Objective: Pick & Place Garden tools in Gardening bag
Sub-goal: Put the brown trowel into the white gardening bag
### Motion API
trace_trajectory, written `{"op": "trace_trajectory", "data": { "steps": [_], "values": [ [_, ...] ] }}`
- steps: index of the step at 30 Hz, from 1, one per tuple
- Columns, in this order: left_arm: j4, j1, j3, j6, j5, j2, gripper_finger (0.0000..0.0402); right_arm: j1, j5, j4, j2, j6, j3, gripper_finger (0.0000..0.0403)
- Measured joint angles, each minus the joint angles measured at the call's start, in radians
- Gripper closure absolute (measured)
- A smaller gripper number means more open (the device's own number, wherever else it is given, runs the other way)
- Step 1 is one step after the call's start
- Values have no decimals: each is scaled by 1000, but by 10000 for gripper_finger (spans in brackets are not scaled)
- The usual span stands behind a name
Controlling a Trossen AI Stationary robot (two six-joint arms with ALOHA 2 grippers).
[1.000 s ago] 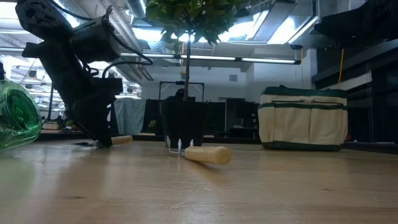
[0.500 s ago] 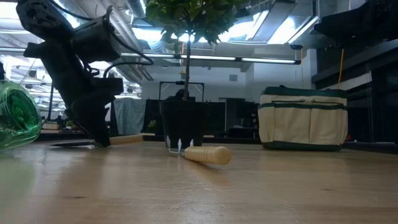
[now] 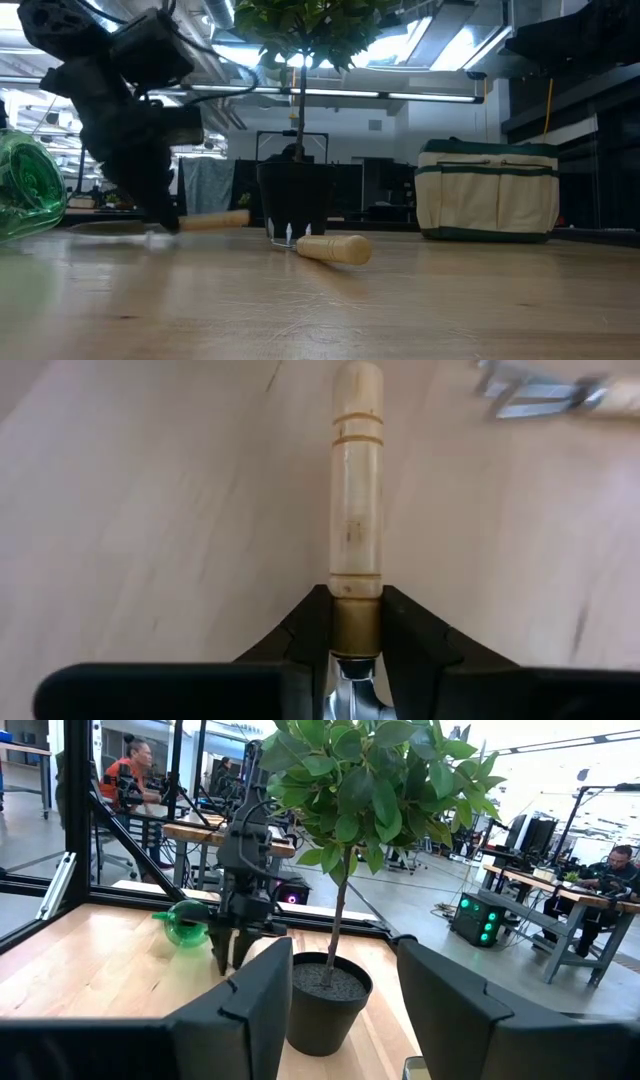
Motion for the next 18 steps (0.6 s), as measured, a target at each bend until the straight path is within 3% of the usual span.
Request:
{"op": "trace_trajectory", "data": {
  "steps": [18],
  "values": [
    [357,-56,1,253,-1,-1,338,0,0,0,0,0,0,217]
  ]
}}
